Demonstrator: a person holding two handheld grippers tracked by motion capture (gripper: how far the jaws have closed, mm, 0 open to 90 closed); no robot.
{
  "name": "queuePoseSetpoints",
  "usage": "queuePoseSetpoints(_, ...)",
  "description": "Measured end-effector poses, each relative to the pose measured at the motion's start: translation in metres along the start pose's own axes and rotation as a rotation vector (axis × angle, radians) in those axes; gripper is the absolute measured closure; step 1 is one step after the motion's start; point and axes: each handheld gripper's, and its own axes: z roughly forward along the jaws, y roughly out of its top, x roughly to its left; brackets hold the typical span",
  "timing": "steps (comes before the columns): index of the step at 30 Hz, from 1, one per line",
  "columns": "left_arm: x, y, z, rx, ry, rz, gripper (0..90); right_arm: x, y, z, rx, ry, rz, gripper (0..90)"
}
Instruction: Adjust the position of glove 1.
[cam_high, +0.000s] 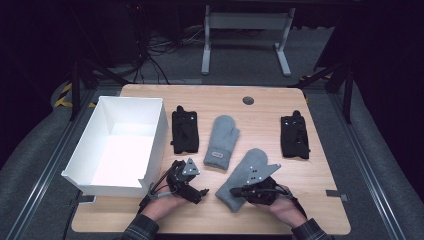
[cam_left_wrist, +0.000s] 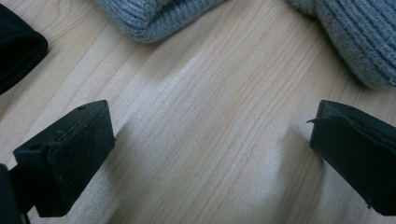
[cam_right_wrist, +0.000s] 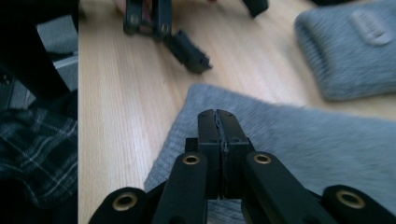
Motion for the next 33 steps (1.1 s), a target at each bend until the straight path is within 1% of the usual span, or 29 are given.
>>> queuePoseSetpoints(1,0.0,0.0,0.0,0.0,0.0,0.0,0.2,-0.002,0.0,-0.004,-0.007,-0.012,0.001,89.8)
queuePoseSetpoints(2,0.0,0.0,0.0,0.0,0.0,0.0,0.2,-0.005,0.0,-0.008,-0.016,-0.045,0.006,89.8)
queuePoseSetpoints(4,0.0,0.0,0.0,0.0,0.0,0.0,0.2,-0.015,-0.001,-0.013,-0.02,-0.083,0.02,89.8)
queuePoseSetpoints(5,0.0,0.0,0.0,0.0,-0.001,0.0,0.2,-0.022,-0.001,-0.016,-0.02,-0.11,0.029,89.8)
queuePoseSetpoints(8,0.0,0.0,0.0,0.0,-0.001,0.0,0.2,-0.048,-0.003,-0.026,-0.041,-0.19,0.079,89.9)
queuePoseSetpoints(10,0.0,0.0,0.0,0.0,-0.001,0.0,0.1,-0.061,-0.006,-0.03,-0.043,-0.233,0.106,89.9)
queuePoseSetpoints(12,0.0,0.0,0.0,0.001,-0.003,0.002,0.2,-0.074,-0.007,-0.031,-0.041,-0.264,0.123,90.0)
queuePoseSetpoints(14,0.0,0.0,0.0,0.001,-0.004,0.002,0.2,-0.084,-0.007,-0.031,-0.035,-0.281,0.141,90.0)
queuePoseSetpoints(18,0.0,0.0,0.0,0.002,-0.003,0.004,0.2,-0.1,-0.011,-0.024,0.008,-0.31,0.157,90.0)
queuePoseSetpoints(19,0.0,0.0,0.0,0.0,-0.001,0.005,0.2,-0.102,-0.013,-0.022,0.022,-0.321,0.16,90.0)
queuePoseSetpoints(22,0.0,0.0,0.0,0.002,-0.002,0.007,0.2,-0.107,-0.02,-0.016,0.066,-0.327,0.172,90.0)
queuePoseSetpoints(25,0.0,0.0,0.0,0.002,-0.001,0.007,0.2,-0.107,-0.022,-0.015,0.077,-0.326,0.171,90.0)
queuePoseSetpoints(28,-0.001,0.0,0.0,0.002,-0.002,0.007,0.2,-0.105,-0.025,-0.019,0.084,-0.329,0.175,90.0)
queuePoseSetpoints(33,-0.001,0.0,0.0,0.002,-0.003,0.007,0.2,-0.093,-0.034,-0.031,0.103,-0.34,0.189,90.0)
